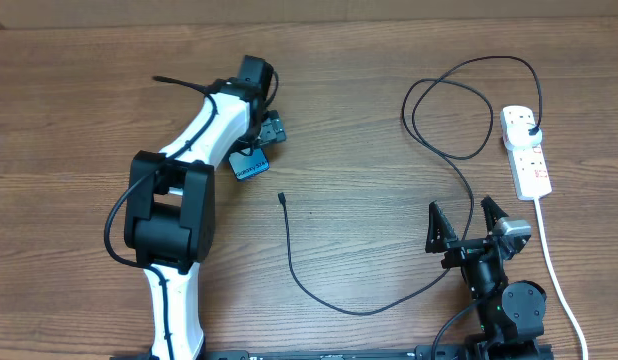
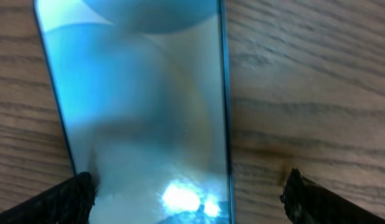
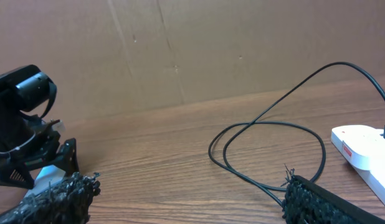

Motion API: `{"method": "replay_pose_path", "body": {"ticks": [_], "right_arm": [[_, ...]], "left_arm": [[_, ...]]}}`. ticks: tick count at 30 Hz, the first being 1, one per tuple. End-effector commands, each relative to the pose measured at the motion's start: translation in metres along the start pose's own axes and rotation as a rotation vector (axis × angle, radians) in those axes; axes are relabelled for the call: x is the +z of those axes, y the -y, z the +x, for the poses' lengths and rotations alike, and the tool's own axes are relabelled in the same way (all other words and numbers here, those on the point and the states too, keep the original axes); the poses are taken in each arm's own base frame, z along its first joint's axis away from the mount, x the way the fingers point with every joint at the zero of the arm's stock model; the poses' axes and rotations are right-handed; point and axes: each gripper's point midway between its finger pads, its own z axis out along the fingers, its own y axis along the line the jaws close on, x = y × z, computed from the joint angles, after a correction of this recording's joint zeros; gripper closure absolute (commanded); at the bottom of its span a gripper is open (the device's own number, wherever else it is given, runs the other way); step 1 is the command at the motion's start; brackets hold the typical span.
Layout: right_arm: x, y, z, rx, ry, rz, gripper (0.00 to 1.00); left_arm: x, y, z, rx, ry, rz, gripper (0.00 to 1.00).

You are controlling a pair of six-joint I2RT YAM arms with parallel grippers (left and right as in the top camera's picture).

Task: Plug charger to phone and switch on socket
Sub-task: 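Lift the phone with the left gripper and tilt it upright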

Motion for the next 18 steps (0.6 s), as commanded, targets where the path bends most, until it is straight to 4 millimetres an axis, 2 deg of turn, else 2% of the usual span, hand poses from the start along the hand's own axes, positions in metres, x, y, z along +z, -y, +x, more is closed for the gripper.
{"method": "replay_pose_path", "body": {"ticks": [1, 4, 9, 18], "right_arm": [[0.0, 0.0, 0.001, 0.002, 0.006, 0.001, 0.0], [0.0, 0.0, 0.001, 0.002, 0.006, 0.001, 0.0], [0.0, 0.0, 0.001, 0.002, 0.006, 0.001, 0.0], [0.0, 0.0, 0.001, 0.002, 0.006, 0.001, 0.0]], "left_arm": [[0.016, -0.001, 0.019, -0.014, -0.097, 0.023, 0.01], [0.015, -0.002, 0.025, 0.01, -0.121, 0.021, 0.04], [0.013, -0.002, 0.039, 0.051, -0.185, 0.031, 0.18], [0.007, -0.01, 0.065, 0.106, -0.282, -0.011, 0.18]]}}
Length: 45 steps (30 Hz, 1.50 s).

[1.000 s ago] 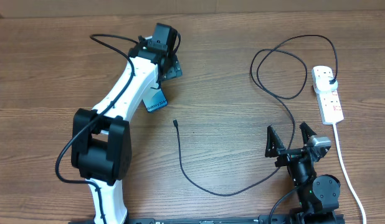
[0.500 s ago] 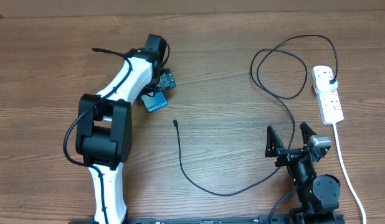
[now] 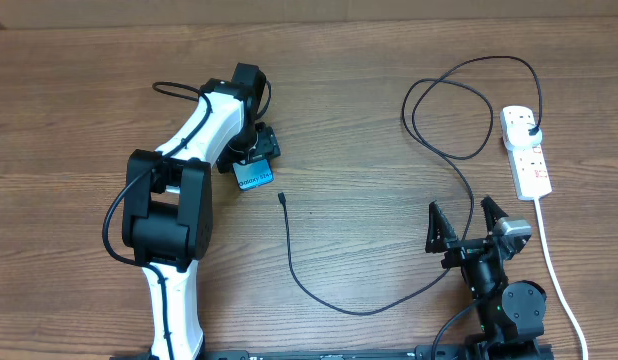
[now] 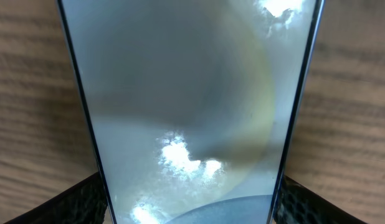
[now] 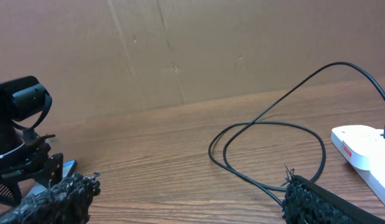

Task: Plug charger to phone and switch on socket
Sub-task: 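Lift the phone with the left gripper and tilt it upright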

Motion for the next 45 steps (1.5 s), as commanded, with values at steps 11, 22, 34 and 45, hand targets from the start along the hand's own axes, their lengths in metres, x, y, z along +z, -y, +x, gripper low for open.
{"method": "replay_pose_path", "body": {"ticks": [11, 22, 34, 45], "right_arm": [[0.0, 0.0, 0.001, 0.002, 0.005, 0.0, 0.0], [0.0, 0.0, 0.001, 0.002, 0.005, 0.0, 0.0], [0.0, 0.0, 0.001, 0.002, 0.005, 0.0, 0.0], [0.0, 0.0, 0.001, 0.002, 0.005, 0.0, 0.0]], "left_arm": [[0.007, 0.008, 0.061, 0.19, -0.201, -0.043, 0.17], [0.01, 0.011, 0.046, 0.166, -0.147, -0.025, 0.0], [0.011, 0.005, 0.038, 0.113, -0.121, -0.041, 0.0], [0.013, 0.008, 0.035, 0.105, -0.096, -0.049, 0.0]]}}
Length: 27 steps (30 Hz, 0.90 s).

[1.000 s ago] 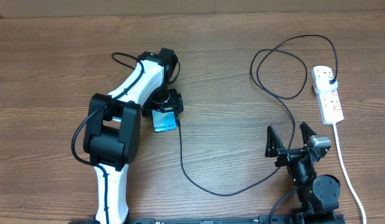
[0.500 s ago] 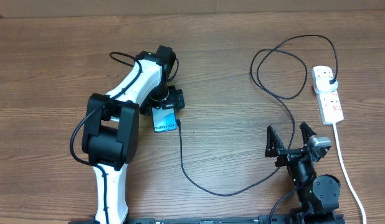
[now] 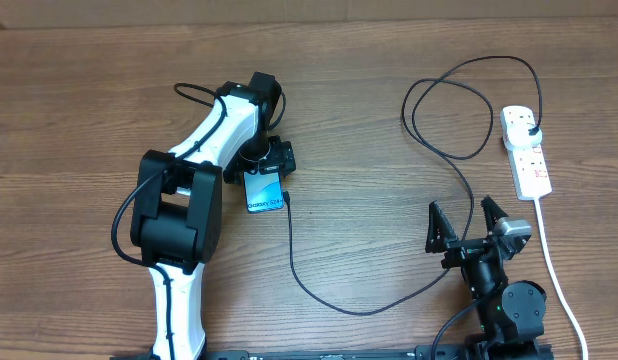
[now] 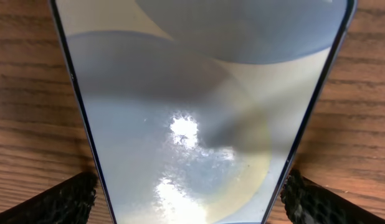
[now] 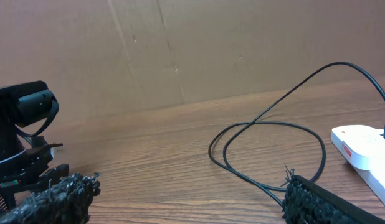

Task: Plug charger to phone and switch on socket

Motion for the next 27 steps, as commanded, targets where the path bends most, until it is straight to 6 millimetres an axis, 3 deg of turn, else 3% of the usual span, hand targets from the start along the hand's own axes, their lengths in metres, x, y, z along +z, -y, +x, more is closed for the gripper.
{"method": "replay_pose_path", "body": {"ticks": [1, 8, 11, 15, 21, 24, 27], "right_arm": [[0.0, 0.0, 0.001, 0.001, 0.006, 0.001, 0.0], [0.0, 0.0, 0.001, 0.002, 0.006, 0.001, 0.0], [0.0, 0.0, 0.001, 0.002, 0.006, 0.001, 0.0], [0.0, 0.0, 0.001, 0.002, 0.006, 0.001, 0.0], [0.0, 0.0, 0.001, 0.002, 0.006, 0.001, 0.0], [0.0, 0.0, 0.001, 0.002, 0.006, 0.001, 0.0], [0.0, 0.0, 0.001, 0.002, 0.006, 0.001, 0.0]], "left_arm": [[0.013, -0.004, 0.003, -0.011, -0.007, -0.048, 0.01], [0.024, -0.006, 0.018, 0.007, -0.041, -0.066, 0.01], [0.026, -0.007, 0.02, 0.029, -0.051, -0.069, 0.17], [0.026, -0.008, 0.02, 0.044, -0.051, -0.068, 0.19], [0.026, -0.011, 0.015, 0.034, -0.041, -0.061, 0.16], [0.026, -0.011, 0.015, 0.034, -0.042, -0.061, 0.02], [0.026, -0.009, 0.014, 0.035, -0.037, -0.059, 0.0]]}}
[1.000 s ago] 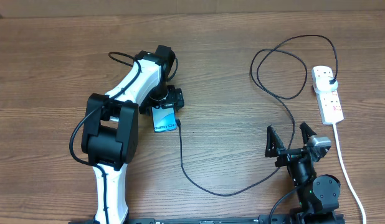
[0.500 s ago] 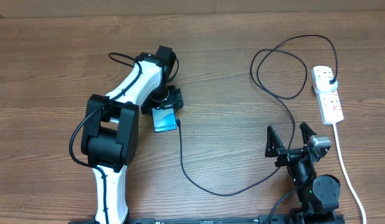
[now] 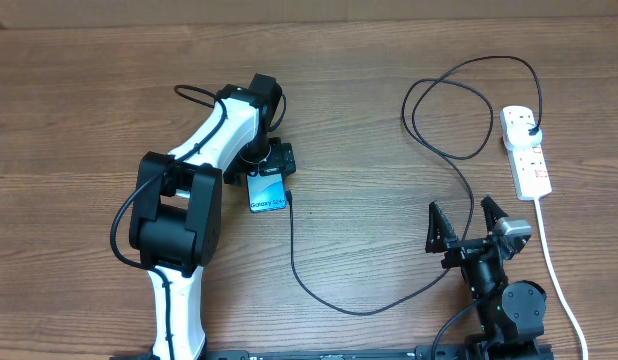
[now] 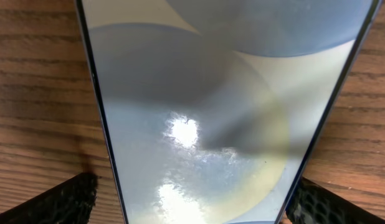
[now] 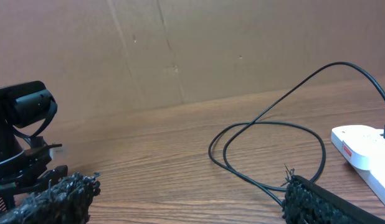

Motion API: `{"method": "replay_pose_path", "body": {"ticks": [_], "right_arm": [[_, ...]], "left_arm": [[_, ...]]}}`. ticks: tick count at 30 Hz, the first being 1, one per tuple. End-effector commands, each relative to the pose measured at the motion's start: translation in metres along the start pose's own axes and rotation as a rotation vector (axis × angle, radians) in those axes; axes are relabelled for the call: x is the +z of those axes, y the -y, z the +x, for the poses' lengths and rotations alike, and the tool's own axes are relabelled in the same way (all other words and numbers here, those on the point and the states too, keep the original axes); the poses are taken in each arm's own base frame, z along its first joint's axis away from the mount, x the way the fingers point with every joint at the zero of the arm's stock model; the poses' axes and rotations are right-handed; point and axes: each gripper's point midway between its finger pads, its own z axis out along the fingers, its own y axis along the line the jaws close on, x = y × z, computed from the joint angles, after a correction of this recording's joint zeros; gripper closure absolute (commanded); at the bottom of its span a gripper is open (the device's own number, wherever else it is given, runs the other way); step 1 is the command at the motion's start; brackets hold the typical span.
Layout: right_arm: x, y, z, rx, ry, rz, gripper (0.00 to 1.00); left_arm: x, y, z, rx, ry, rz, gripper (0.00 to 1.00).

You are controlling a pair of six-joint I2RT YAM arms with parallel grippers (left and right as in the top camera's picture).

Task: Plug charger to phone and switch on socket

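Note:
The phone [image 3: 268, 192] lies flat on the wooden table, screen up, and its glass [image 4: 217, 118] fills the left wrist view. My left gripper [image 3: 266, 166] straddles the phone's upper end, open, with a strip of wood showing between the left fingertip [image 4: 61, 199] and the phone's edge. The black charger cable [image 3: 324, 300] ends right at the phone's lower right corner; its plug is too small to make out. The cable runs to the white socket strip [image 3: 525, 150] at the far right. My right gripper [image 3: 467, 228] stands open near the front edge, with nothing in it.
The cable makes a big loop [image 3: 449, 110] between the phone and the socket strip, also seen on the wood ahead of the right wrist [image 5: 267, 149]. The strip's white lead [image 3: 554, 270] runs down the right side, past the right arm. A cardboard wall [image 5: 192, 50] backs the table.
The phone has shifted very slightly toward the cable end. My left fingers stand a little wider, and a gap now shows beside the phone. The right arm has not moved.
First the phone lay tilted near the back, well left of the cable's free end, with my left gripper over it. Then the gripper straddled it squarely. Later phone and gripper stood further right and forward, beside the cable tip, where they are now.

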Motion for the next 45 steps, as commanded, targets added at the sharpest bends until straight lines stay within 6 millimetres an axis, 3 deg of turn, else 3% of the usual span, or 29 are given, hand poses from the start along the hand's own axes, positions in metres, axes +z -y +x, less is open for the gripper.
{"method": "replay_pose_path", "body": {"ticks": [1, 25, 45], "right_arm": [[0.0, 0.0, 0.001, 0.002, 0.005, 0.0, 0.0], [0.0, 0.0, 0.001, 0.002, 0.005, 0.0, 0.0], [0.0, 0.0, 0.001, 0.002, 0.005, 0.0, 0.0]], "left_arm": [[0.025, -0.011, 0.01, 0.012, -0.047, -0.054, 0.0], [0.025, -0.01, 0.007, 0.025, -0.036, -0.053, 0.0], [0.026, 0.006, 0.004, 0.04, -0.023, 0.016, 0.01]]}}
